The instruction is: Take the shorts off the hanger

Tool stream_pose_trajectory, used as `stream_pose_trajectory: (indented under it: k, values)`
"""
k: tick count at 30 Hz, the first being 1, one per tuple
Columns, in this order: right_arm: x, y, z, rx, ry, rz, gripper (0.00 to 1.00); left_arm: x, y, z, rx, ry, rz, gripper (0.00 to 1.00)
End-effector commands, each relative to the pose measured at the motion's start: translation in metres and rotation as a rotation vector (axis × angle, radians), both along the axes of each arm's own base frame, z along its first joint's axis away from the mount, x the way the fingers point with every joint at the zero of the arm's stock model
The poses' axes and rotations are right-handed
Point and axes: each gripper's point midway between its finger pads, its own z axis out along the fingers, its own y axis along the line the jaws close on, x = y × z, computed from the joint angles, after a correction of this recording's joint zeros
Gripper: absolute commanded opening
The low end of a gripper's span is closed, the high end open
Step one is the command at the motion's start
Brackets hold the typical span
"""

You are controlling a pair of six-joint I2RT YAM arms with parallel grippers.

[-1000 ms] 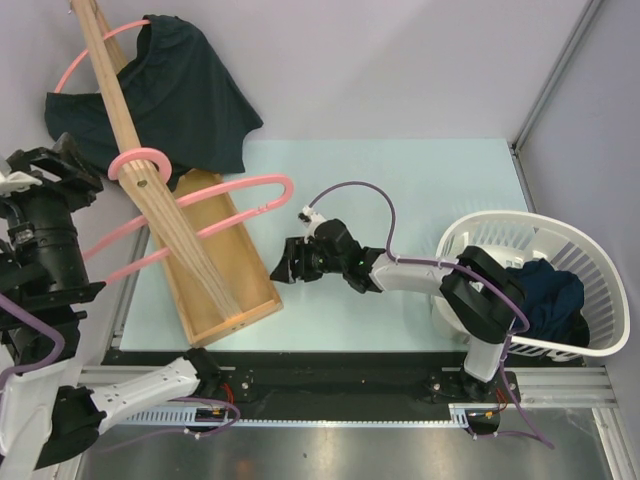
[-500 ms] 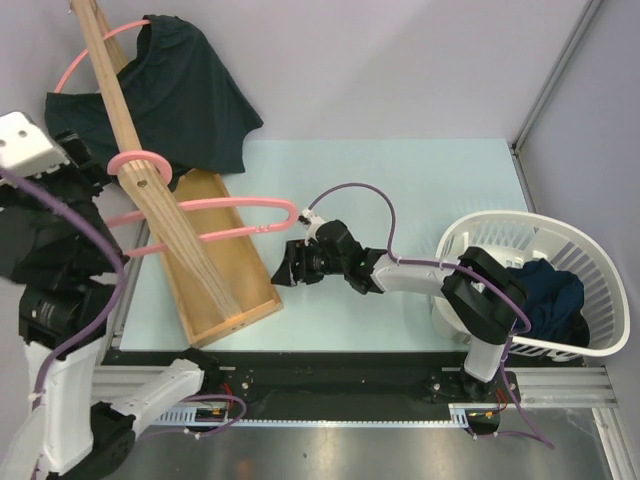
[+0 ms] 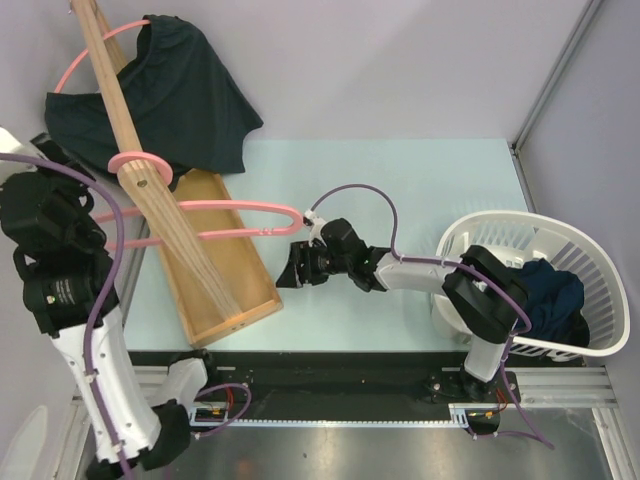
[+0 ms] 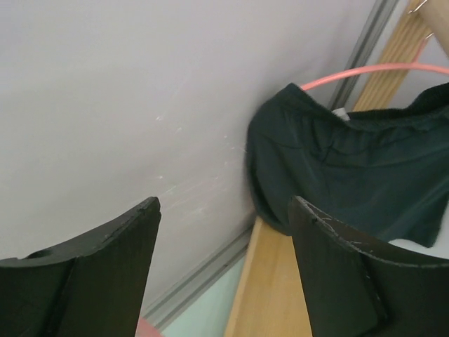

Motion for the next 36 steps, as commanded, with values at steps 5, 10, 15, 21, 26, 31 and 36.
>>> stream_pose_trajectory:
  k: [5, 10, 15, 21, 26, 31, 36]
  values:
    - [-0.012, -0.003, 0.016, 0.041, -0.01, 0.083, 0.69, 0.066, 0.013, -0.003, -0.318, -0.143, -0.244, 0.8]
    - [-0.026, -0.005, 0.021, 0.063, 0.036, 0.126, 0.7, 0.099, 0.027, 0.009, -0.365, -0.281, -0.331, 0.76]
    - [-0.031, -0.014, 0.028, 0.052, 0.048, 0.138, 0.72, 0.13, 0.027, 0.025, -0.405, -0.401, -0.446, 0.66]
    - [-0.025, -0.027, 0.045, 0.057, 0.033, 0.115, 0.75, 0.15, 0.045, 0.022, -0.502, -0.556, -0.438, 0.63]
    - [-0.021, -0.031, 0.054, 0.059, 0.01, 0.082, 0.76, 0.164, 0.056, 0.014, -0.478, -0.518, -0.43, 0.61]
    - [-0.021, -0.027, 0.055, 0.078, 0.025, 0.085, 0.77, 0.135, 0.053, 0.0, -0.318, -0.344, -0.359, 0.69]
    - [-0.02, -0.024, 0.062, 0.113, 0.025, 0.094, 0.77, 0.143, 0.048, -0.043, -0.325, -0.166, -0.413, 0.74]
